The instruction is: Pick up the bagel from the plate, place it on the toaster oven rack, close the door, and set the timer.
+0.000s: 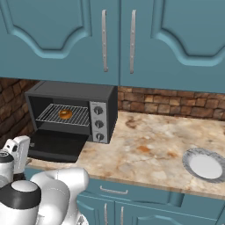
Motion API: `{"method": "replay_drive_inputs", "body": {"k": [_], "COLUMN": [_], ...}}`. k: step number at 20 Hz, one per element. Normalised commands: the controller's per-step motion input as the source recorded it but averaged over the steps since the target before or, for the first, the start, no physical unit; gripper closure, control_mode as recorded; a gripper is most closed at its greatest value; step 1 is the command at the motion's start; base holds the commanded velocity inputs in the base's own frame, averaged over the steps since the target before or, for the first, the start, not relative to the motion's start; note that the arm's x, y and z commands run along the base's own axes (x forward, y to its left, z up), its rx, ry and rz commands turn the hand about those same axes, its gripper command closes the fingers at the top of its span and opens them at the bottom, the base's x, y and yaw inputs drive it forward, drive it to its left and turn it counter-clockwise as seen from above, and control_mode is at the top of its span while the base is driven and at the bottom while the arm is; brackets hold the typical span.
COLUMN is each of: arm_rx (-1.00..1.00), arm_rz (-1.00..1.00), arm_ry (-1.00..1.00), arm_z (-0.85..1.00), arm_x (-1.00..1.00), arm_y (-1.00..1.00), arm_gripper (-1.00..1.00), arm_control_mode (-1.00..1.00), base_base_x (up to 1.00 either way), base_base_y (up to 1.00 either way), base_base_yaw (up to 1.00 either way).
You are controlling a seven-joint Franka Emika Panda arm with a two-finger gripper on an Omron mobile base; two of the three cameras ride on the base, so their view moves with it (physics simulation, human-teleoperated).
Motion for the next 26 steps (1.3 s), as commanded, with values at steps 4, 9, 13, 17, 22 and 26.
{"method": "replay_drive_inputs", "body": {"k": [4,9,13,17,22,26], "arm_rx": [-0.01,0.0,0.0,-0.02,-0.03,-0.05], "arm_rz": [0.0,0.01,0.01,0.02,0.02,0.02], "arm_ry": [-0.11,-0.08,-0.03,0.0,0.0,0.0], "arm_z": [0.68,0.81,0.69,0.48,0.34,0.1], "arm_x": [0.25,0.3,0.39,0.38,0.42,0.45], "arm_y": [0.0,0.0,0.0,0.0,0.0,0.0], "arm_gripper": [-1.0,-1.0,-1.0,-1.0,-1.0,-1.0], "arm_control_mode": [-1.0,-1.0,-1.0,-1.0,-1.0,-1.0], "base_base_x": [0.0,0.0,0.0,0.0,0.0,0.0], "base_base_y": [0.0,0.0,0.0,0.0,0.0,0.0], "base_base_yaw": [0.0,0.0,0.0,0.0,0.0,0.0]}}
